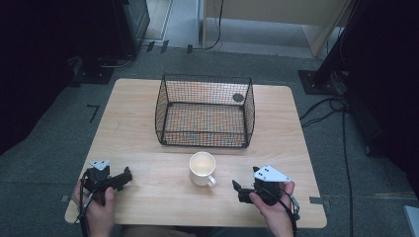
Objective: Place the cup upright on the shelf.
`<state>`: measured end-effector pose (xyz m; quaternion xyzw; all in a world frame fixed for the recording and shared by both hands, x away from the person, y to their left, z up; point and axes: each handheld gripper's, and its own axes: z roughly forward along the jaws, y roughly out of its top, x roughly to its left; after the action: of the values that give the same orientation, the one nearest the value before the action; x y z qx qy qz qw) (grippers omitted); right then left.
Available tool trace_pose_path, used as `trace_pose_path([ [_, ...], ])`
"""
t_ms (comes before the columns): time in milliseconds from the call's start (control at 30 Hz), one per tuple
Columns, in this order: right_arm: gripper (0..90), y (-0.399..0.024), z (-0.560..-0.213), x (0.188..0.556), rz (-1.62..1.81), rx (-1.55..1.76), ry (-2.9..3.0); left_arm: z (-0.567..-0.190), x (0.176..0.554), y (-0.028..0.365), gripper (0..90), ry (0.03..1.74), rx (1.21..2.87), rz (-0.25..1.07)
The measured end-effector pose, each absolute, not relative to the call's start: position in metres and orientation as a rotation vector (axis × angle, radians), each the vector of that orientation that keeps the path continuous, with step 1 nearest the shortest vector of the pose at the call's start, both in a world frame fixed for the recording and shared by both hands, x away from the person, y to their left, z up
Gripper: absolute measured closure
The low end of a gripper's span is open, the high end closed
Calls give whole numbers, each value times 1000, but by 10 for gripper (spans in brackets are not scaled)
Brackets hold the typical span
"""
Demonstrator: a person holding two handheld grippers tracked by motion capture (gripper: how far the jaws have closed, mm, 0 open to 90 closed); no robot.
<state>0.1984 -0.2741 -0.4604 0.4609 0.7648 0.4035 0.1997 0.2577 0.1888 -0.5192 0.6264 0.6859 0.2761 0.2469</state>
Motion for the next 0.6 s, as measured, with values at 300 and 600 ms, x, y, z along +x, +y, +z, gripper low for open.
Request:
trace_pose_path([
  [300,129,-256,-456,197,1172,1249,2172,-519,258,189,1,1871,1708,753],
  [600,128,-241,-455,197,1203,1233,2195,-519,258,189,1,1869,1710,754],
])
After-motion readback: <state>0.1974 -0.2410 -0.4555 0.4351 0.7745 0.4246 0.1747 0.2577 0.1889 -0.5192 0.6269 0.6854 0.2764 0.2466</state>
